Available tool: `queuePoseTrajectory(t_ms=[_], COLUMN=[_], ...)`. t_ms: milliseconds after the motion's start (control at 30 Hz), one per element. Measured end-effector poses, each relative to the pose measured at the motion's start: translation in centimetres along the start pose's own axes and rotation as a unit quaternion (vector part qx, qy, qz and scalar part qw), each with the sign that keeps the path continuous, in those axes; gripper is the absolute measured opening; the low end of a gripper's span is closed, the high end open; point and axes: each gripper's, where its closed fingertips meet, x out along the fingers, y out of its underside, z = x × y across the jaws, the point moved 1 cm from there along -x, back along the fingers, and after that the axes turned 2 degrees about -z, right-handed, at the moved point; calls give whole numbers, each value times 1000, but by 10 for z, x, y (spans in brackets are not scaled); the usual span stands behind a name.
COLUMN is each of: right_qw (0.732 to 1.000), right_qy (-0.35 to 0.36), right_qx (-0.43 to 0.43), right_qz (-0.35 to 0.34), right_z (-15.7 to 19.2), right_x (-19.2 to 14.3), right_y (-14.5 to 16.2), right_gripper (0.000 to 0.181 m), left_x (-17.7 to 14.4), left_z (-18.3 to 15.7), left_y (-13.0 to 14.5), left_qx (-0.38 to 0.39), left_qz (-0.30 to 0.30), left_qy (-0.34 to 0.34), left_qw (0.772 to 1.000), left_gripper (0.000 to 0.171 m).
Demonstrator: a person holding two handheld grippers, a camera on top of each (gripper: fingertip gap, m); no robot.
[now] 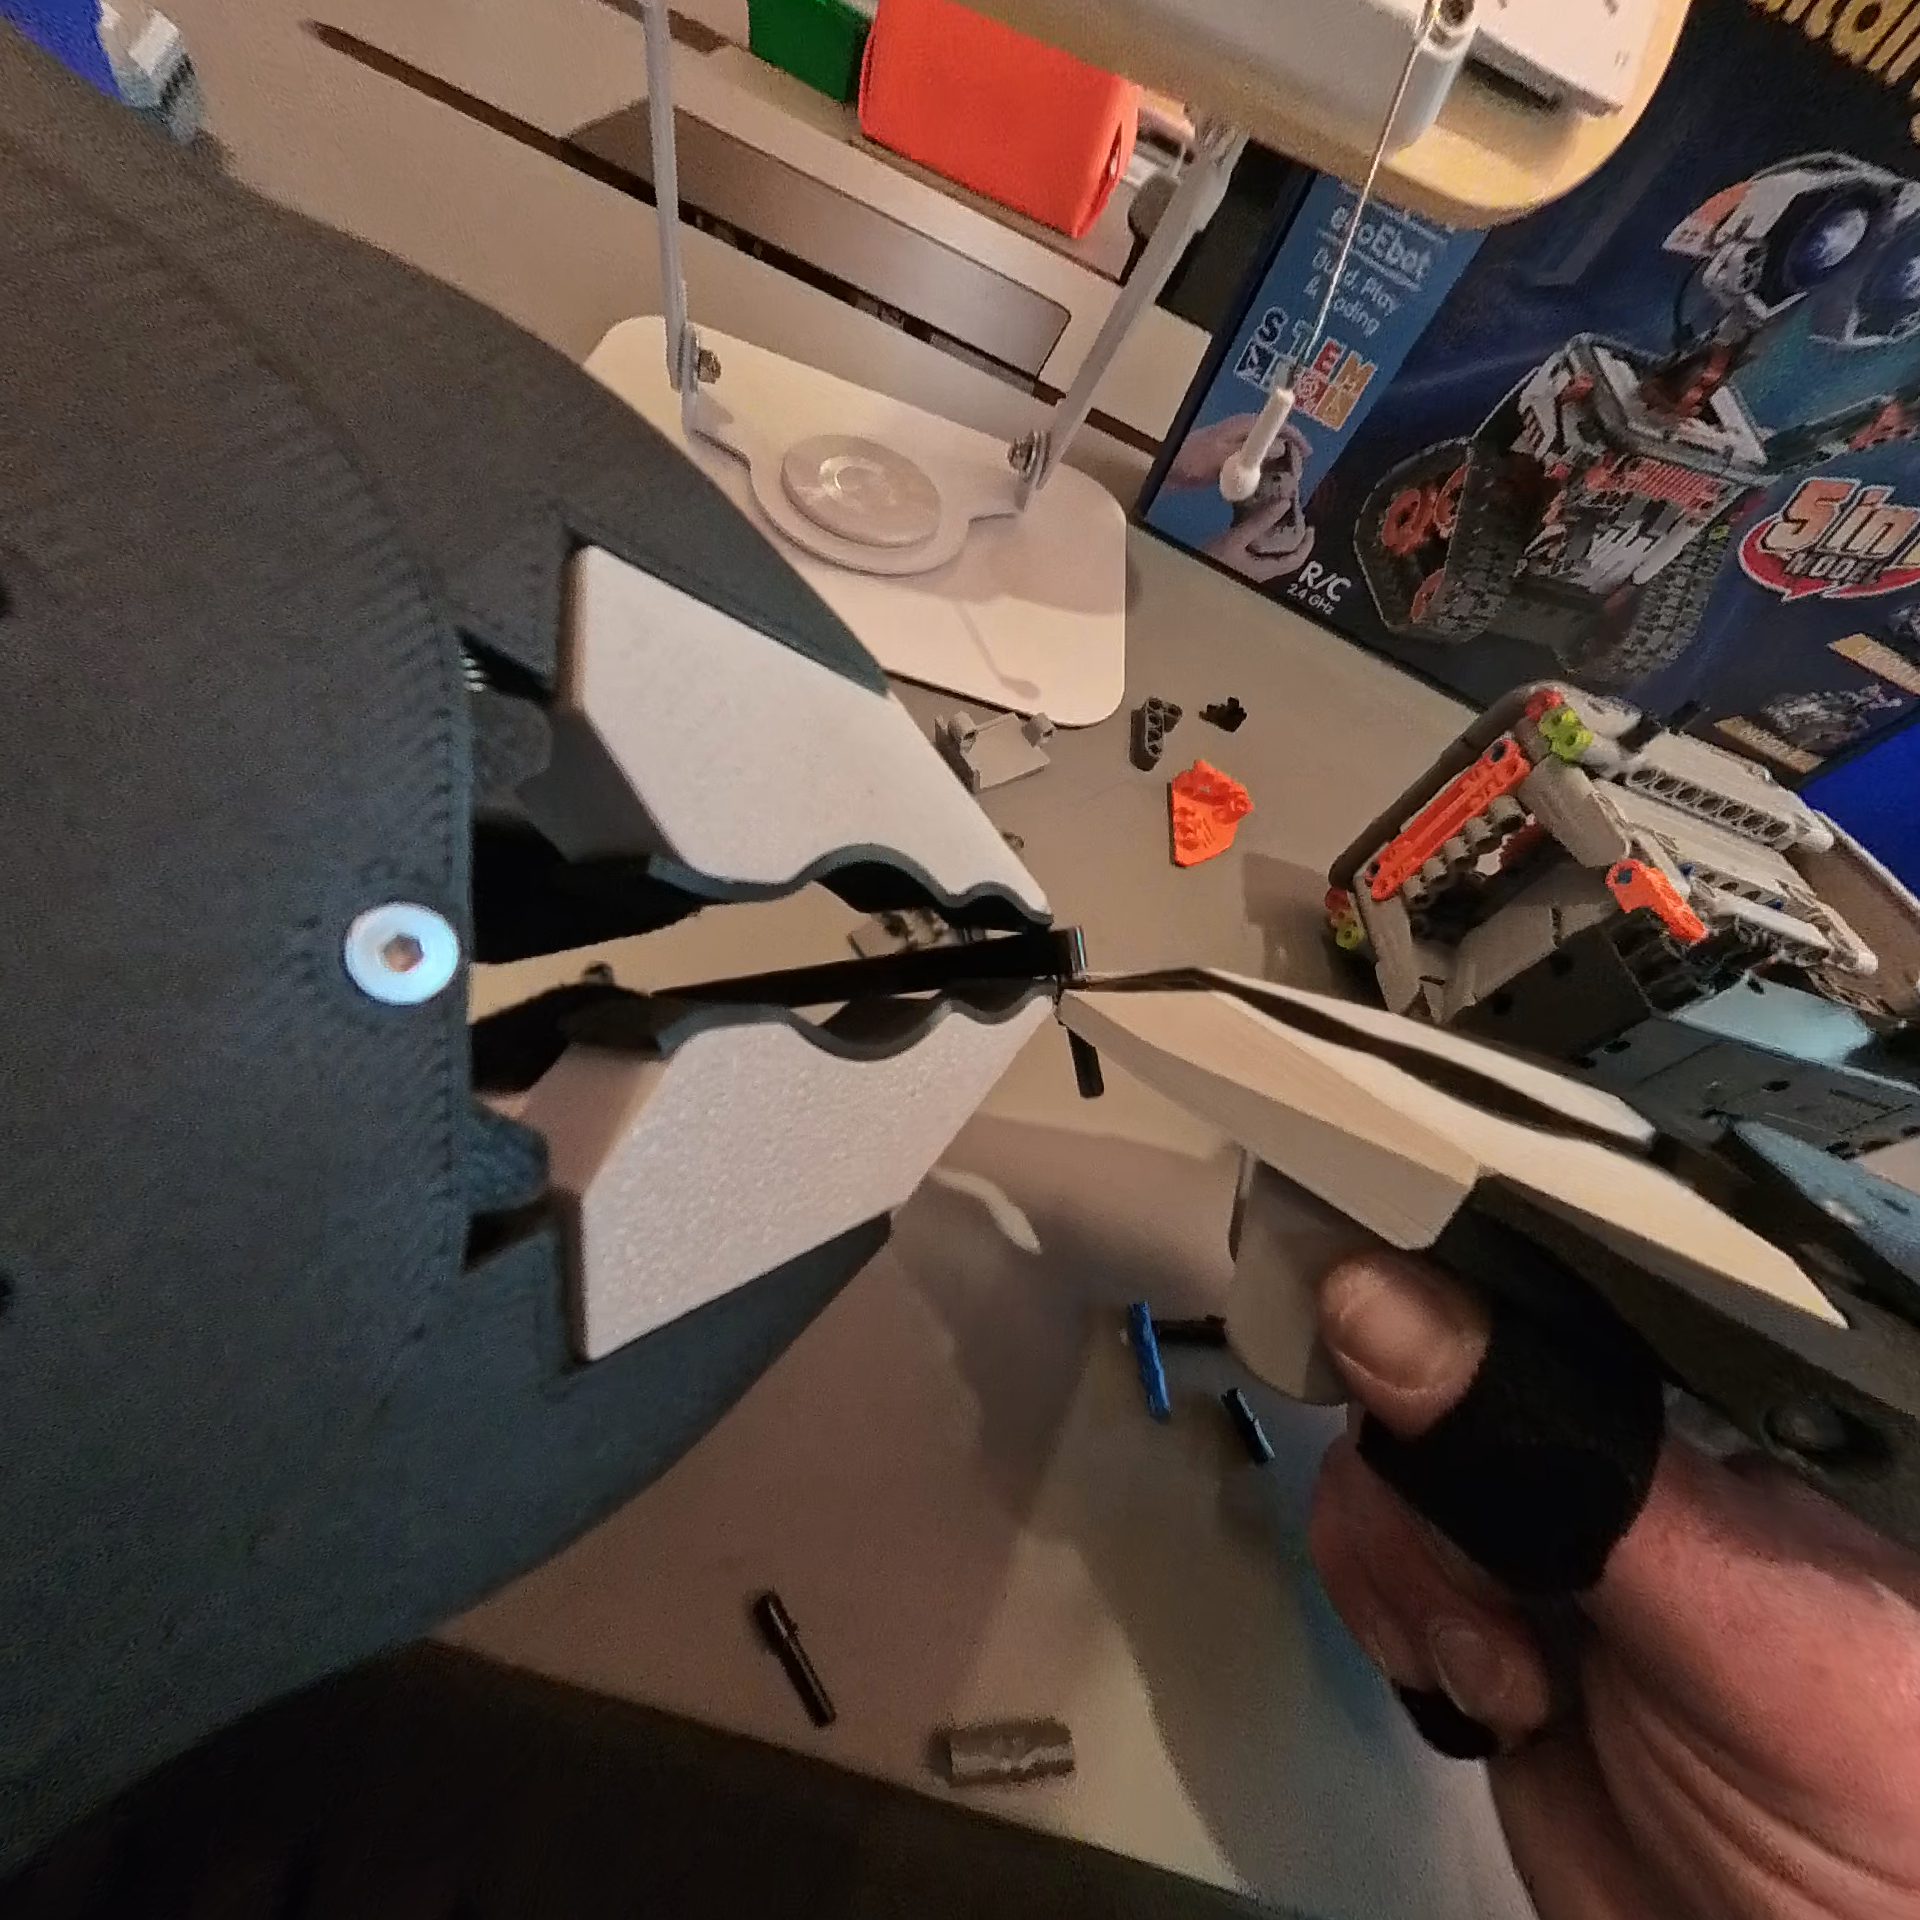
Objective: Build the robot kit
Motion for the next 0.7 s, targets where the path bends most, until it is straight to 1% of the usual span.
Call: queuePoseTrajectory(t_ms=[100,167,300,367,433,467,500,533,567,600,700], right_qw=[1000,1000,999,999,999,999,999,999,999,999,999], right_qy=[-8,-19,-39,-42,-36,-27,-19,-12,-8,-7,-8], right_qx=[-3,-3,-1,3,15,19,22,24,26,29,28], right_qz=[4,3,3,0,-15,-22,-29,-33,-35,-35,-32], right_z=[4,8,15,18,15,12,9,7,6,5,5], right_x=[0,0,0,1,-1,-3,-6,-7,-8,-9,-10], right_y=[3,4,5,6,2,0,-1,-2,-2,-1,0], right_gripper=[2,2,2,2,2,2,2,2,2,2,2], left_x=[-3,-7,-13,-15,-15,-14,-14,-15,-15,-15,-15], left_z=[-2,0,1,5,6,7,10,15,16,14,-1], left_y=[1,0,-1,1,0,1,2,1,-1,0,-5], left_qx=[-10,-14,-33,-63,-96,-112,-121,-144,-168,-173,-112], left_qz=[-6,-15,-18,-12,-15,-9,-5,-11,-17,-17,-24], left_qy=[26,34,58,71,80,74,58,44,49,55,82], left_qw=[1000,999,998,995,992,991,991,989,984,983,990], left_gripper=[11,19,27,37,35,31,31,19,19,20,23])
